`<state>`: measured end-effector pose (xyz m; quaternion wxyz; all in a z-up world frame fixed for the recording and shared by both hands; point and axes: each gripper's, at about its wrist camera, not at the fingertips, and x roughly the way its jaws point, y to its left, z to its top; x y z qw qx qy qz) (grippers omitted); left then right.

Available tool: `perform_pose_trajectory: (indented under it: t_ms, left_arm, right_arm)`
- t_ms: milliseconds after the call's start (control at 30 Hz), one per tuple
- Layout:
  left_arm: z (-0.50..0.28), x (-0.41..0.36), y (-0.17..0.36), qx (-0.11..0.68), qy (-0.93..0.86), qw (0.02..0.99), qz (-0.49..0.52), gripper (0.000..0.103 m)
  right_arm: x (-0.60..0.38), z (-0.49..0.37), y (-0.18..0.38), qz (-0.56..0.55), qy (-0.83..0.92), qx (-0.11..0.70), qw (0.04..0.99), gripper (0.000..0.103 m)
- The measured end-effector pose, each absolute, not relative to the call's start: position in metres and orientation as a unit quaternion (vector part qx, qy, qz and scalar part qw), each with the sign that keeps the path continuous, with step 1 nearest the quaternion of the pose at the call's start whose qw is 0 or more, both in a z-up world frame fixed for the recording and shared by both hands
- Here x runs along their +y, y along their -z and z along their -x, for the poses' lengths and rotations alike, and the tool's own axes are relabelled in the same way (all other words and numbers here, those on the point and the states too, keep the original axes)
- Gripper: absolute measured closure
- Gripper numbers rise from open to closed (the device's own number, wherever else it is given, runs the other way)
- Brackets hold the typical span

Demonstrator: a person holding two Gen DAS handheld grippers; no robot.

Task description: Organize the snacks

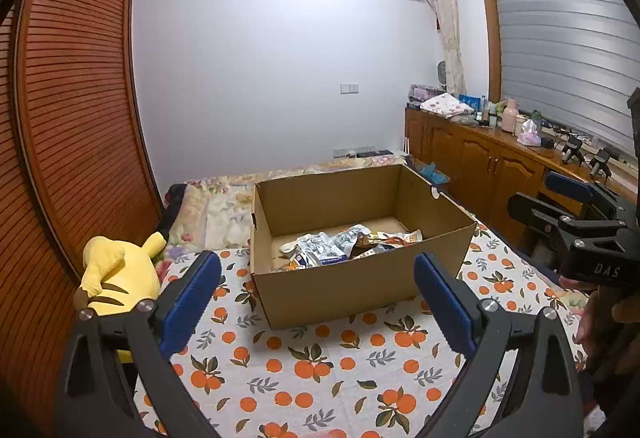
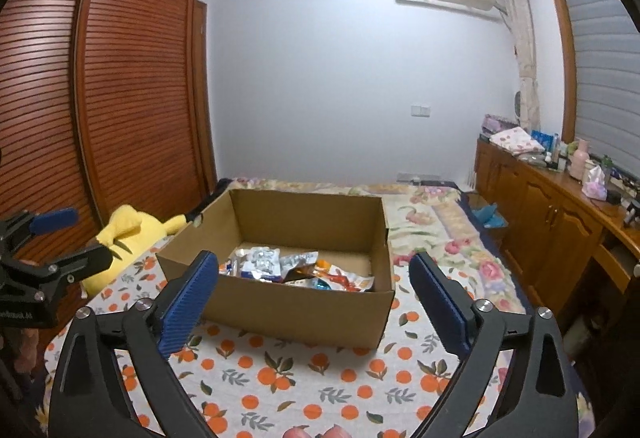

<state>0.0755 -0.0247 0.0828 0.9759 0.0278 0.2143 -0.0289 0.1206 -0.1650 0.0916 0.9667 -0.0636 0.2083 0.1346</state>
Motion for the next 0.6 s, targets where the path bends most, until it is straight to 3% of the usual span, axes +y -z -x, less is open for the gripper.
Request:
perform_pose_trajectory:
  t_ms: [600]
  left_arm:
    - [-0.06, -0.024, -0.06, 0.224, 0.033, 0.974, -0.011, 0.0]
  right_arm:
    - [-0.167, -0.091, -0.078, 0.058, -0.124, 0.207, 0.969, 0.0]
